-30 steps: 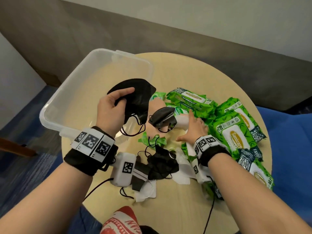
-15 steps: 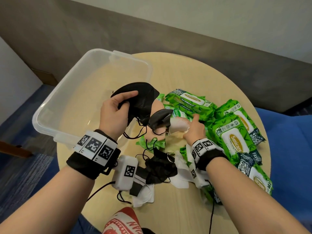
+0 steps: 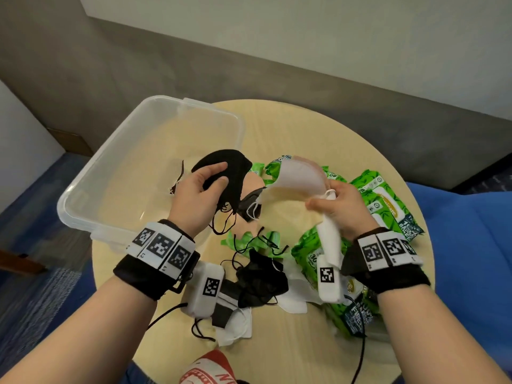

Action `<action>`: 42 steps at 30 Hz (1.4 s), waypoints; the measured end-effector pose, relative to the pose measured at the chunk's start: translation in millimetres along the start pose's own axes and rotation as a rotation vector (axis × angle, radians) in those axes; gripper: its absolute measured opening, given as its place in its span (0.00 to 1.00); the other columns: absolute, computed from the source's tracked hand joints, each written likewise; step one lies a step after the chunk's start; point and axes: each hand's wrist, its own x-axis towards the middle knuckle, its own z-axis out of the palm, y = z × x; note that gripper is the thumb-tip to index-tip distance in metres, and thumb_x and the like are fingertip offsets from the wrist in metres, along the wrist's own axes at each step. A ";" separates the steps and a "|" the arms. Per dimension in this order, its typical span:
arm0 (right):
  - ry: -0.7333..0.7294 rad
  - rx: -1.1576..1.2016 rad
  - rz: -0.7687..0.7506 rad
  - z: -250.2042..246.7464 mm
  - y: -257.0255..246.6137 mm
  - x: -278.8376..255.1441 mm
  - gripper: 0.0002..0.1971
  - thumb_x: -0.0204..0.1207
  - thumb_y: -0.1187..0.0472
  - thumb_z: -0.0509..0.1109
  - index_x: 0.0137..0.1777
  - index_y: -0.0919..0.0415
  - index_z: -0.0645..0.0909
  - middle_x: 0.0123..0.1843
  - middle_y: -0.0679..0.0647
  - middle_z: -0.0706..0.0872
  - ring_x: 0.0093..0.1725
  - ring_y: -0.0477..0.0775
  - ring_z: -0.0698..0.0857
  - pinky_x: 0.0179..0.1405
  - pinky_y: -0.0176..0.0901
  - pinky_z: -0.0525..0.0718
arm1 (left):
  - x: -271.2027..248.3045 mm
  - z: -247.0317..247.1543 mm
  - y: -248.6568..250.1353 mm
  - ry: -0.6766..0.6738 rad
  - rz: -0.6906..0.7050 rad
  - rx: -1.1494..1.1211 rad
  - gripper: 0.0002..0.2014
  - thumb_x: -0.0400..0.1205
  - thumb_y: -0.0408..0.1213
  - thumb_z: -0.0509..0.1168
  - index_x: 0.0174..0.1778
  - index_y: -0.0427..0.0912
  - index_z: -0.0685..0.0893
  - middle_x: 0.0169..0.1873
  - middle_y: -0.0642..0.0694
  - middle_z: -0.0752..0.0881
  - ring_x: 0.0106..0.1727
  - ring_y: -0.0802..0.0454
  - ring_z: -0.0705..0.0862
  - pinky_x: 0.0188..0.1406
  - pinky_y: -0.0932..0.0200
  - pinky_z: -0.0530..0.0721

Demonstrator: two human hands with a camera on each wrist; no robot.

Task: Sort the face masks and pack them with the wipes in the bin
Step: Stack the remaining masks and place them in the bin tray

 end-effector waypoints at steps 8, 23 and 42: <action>-0.269 -0.023 -0.055 -2.8 -32.6 -24.3 0.16 0.63 0.83 0.72 0.41 0.61 0.85 0.36 0.51 0.90 0.36 0.49 0.88 0.41 0.41 0.87 | -16.4 8.7 23.7 -0.247 0.083 -0.119 0.34 0.68 0.63 0.59 0.66 0.47 0.79 0.60 0.51 0.83 0.62 0.58 0.80 0.59 0.71 0.76; -0.021 -0.172 -0.108 6.8 -41.1 -29.9 0.13 0.71 0.63 0.74 0.54 0.53 0.78 0.45 0.51 0.82 0.41 0.48 0.81 0.41 0.40 0.78 | -26.1 22.9 22.4 -0.234 0.138 -0.269 0.23 0.65 0.30 0.72 0.55 0.50 0.80 0.51 0.51 0.86 0.52 0.56 0.86 0.59 0.52 0.83; 0.353 -0.098 -0.753 19.3 -72.6 -62.2 0.28 0.63 0.74 0.76 0.53 0.42 0.75 0.35 0.44 0.80 0.37 0.40 0.80 0.44 0.32 0.79 | -26.2 23.5 26.4 -0.126 0.224 -0.147 0.14 0.78 0.26 0.67 0.42 0.53 0.88 0.34 0.60 0.89 0.39 0.66 0.84 0.42 0.68 0.81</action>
